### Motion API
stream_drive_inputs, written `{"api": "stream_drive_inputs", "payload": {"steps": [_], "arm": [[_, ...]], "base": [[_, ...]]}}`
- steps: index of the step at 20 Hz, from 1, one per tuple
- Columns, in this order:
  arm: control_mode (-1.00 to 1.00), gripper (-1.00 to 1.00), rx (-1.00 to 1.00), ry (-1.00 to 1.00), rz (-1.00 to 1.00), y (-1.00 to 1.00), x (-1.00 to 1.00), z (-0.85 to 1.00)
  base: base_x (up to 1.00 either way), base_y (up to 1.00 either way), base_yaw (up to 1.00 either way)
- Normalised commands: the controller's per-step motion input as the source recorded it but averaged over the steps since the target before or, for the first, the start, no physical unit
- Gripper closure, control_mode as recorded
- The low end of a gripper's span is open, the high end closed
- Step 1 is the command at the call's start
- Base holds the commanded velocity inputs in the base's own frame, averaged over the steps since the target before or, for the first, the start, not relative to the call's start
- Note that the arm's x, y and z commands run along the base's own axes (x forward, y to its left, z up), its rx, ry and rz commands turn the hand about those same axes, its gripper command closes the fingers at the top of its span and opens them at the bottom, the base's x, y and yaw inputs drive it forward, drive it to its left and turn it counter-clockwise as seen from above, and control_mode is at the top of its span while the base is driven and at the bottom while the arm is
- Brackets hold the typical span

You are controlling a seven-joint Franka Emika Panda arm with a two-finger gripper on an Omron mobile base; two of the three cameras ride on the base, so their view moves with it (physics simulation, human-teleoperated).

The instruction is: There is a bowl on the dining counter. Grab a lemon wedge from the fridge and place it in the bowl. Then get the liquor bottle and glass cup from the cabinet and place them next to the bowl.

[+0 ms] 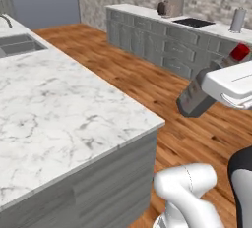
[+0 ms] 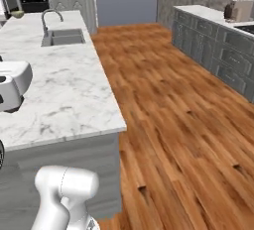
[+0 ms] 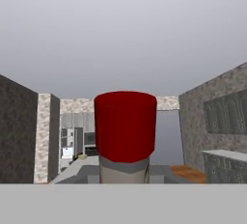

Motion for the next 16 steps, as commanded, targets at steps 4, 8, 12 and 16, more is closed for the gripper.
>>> {"api": "stream_drive_inputs", "payload": {"steps": [4, 8, 12, 16], "arm": [[1.0, 1.0, 0.0, 0.0, 0.0, 0.0, 0.0, 0.0], [1.0, 1.0, 0.0, 0.0, 0.0, 0.0, 0.0, 0.0], [1.0, 1.0, 0.0, 0.0, 0.0, 0.0, 0.0, 0.0], [1.0, 1.0, 0.0, 0.0, 0.0, 0.0, 0.0, 0.0]], "base": [[-0.14, 1.0, 0.0], [-0.26, 1.0, 0.0], [-0.23, 1.0, 0.0], [-0.17, 1.0, -0.01]]}}
